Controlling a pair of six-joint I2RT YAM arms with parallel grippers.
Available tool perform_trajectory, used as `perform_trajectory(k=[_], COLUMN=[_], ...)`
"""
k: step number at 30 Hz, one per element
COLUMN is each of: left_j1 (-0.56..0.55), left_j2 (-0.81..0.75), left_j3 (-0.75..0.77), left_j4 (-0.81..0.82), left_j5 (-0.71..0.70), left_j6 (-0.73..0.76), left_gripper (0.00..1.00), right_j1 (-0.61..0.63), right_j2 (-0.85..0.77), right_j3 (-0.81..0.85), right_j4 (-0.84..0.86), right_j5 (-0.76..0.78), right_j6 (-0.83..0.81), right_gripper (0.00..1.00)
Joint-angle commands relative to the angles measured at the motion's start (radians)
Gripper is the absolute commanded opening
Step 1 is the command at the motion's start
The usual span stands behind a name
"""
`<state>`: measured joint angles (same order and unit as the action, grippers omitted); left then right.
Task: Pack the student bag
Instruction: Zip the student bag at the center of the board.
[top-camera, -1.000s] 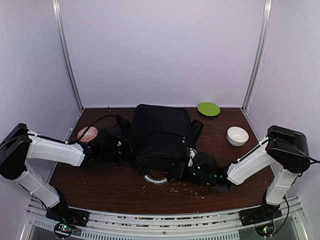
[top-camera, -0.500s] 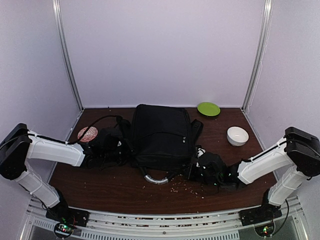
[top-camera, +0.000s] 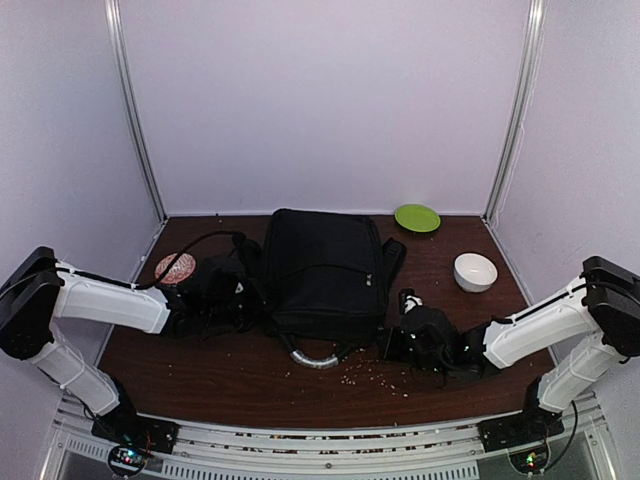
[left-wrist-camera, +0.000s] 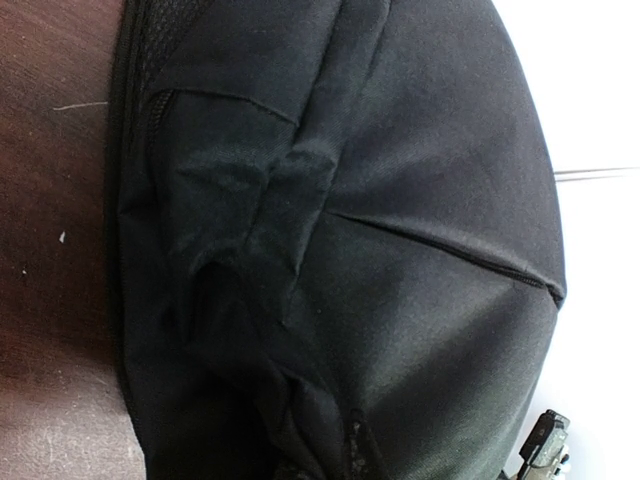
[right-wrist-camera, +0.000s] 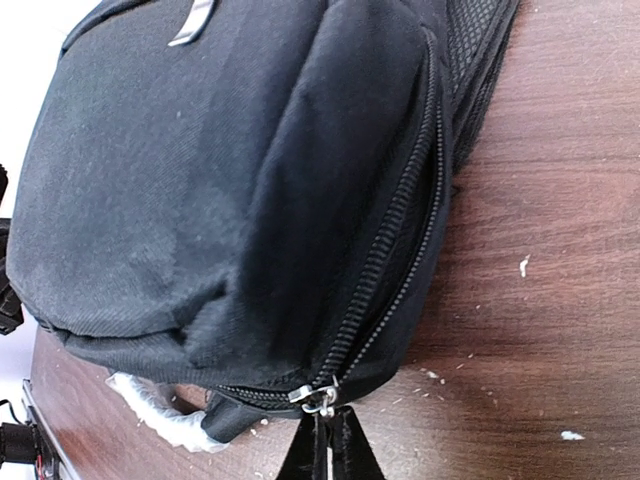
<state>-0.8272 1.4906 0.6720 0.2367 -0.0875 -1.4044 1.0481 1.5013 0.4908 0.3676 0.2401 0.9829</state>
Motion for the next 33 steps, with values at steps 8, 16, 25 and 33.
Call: perform_trajectory(k=[8,16,25,33], left_j1=[0.004,0.005,0.005,0.005], left_j2=[-0.028,-0.027,-0.022,-0.053], left_j3=[-0.017,-0.015,-0.032,-0.056], left_j4=[0.021,0.013,0.032,0.011], left_j5=[0.051,0.08,0.109,0.112], left_j6=[0.046,0.079,0.09,0.11], left_gripper=[0.0,0.0,0.0,0.0], right_j1=[-0.008,-0.008,-0.016,-0.047], right_j2=[-0.053,-0.113,-0.122,-0.058], right_j3=[-0.034,0.031,0.086,0.089], right_j4=[-0.119,-0.262,-0.384,-0.314], right_j5=[0.077,0.089,0.165,0.219], right_j6=[-0.102,-0.301,-0.382,-0.336], right_gripper=[0.0,0.0,0.0,0.0])
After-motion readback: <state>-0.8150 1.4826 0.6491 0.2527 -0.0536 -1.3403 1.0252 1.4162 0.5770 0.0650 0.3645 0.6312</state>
